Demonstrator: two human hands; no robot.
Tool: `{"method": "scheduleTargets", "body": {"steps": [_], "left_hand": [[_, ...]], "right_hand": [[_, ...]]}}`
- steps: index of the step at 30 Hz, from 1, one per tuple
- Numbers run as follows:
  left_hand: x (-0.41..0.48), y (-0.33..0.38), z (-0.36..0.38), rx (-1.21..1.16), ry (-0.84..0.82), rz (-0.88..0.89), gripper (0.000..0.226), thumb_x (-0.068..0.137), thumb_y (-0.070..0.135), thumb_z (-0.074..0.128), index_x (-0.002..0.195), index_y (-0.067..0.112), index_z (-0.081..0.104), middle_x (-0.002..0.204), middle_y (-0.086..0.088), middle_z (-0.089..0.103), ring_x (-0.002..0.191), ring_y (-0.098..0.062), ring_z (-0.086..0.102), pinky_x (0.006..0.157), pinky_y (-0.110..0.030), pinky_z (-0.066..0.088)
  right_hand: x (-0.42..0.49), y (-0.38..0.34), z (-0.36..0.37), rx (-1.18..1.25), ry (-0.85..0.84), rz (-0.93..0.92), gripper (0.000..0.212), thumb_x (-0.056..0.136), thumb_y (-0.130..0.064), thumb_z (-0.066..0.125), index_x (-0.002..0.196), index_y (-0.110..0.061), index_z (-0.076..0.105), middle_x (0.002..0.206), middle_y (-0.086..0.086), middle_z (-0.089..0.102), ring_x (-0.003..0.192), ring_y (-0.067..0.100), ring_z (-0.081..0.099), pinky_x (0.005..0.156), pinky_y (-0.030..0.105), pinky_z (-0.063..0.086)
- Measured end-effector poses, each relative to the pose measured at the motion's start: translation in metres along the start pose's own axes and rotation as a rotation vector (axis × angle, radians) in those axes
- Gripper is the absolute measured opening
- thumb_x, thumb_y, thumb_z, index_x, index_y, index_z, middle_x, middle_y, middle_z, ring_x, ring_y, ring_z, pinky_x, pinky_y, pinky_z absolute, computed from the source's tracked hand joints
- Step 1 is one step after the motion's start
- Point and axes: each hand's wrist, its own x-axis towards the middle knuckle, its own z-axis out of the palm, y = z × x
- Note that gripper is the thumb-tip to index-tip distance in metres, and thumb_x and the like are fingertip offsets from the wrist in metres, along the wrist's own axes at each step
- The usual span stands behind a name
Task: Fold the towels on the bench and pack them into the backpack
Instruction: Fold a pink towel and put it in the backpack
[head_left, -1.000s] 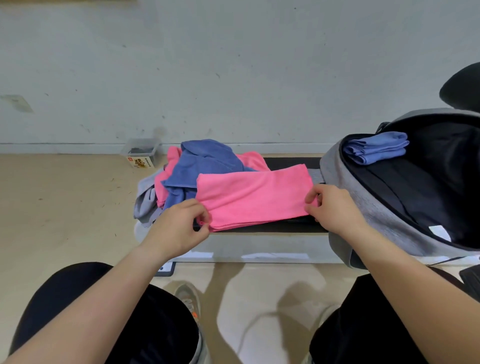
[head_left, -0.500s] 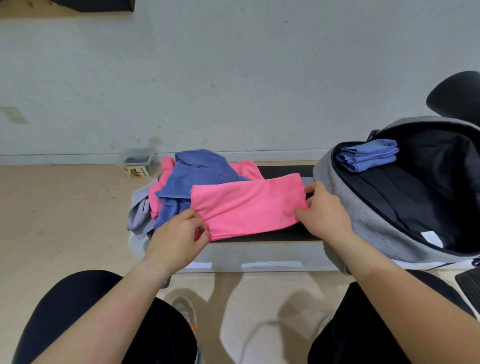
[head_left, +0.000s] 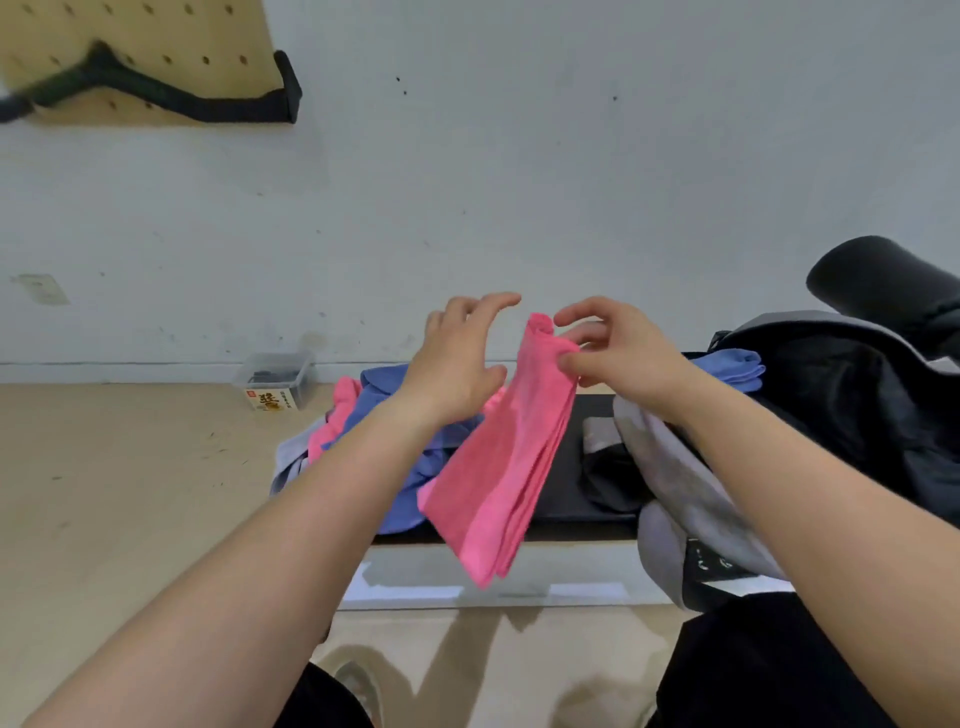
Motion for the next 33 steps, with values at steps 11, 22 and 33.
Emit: {"method": "scheduleTargets", "body": {"steps": [11, 22, 33], "left_hand": [[0.034, 0.010, -0.059, -0.237, -0.169, 0.012, 0.026, 0.078, 0.023, 0.084, 0.081, 0.010, 0.061, 0.069, 0.004, 0.052, 0.062, -0.007, 0.047, 0.061, -0.024, 0.045], [0.025, 0.000, -0.072, -0.308, 0.075, -0.117, 0.012, 0.087, 0.017, 0.074, 0.084, 0.025, 0.064, 0.080, 0.001, 0.070, 0.067, -0.010, 0.062, 0.067, -0.027, 0.046], [0.003, 0.039, -0.033, -0.718, 0.116, -0.164, 0.054, 0.085, 0.018, 0.075, 0.128, 0.025, 0.045, 0.133, 0.001, 0.045, 0.114, -0.016, 0.060, 0.093, -0.040, 0.057]], "right_hand": [[0.005, -0.055, -0.041, -0.004, 0.031, -0.034, 0.029, 0.085, 0.006, 0.065, 0.108, -0.011, 0.063, 0.080, 0.001, 0.063, 0.069, 0.013, 0.061, 0.061, 0.026, 0.052], [-0.001, -0.062, -0.036, 0.041, -0.087, 0.027, 0.016, 0.091, 0.001, 0.062, 0.103, -0.005, 0.070, 0.093, 0.011, 0.070, 0.083, 0.019, 0.068, 0.074, 0.029, 0.058], [0.002, -0.057, -0.008, 0.162, 0.040, 0.084, 0.011, 0.082, 0.000, 0.074, 0.090, -0.001, 0.067, 0.071, 0.011, 0.067, 0.062, 0.018, 0.066, 0.068, 0.032, 0.061]]}}
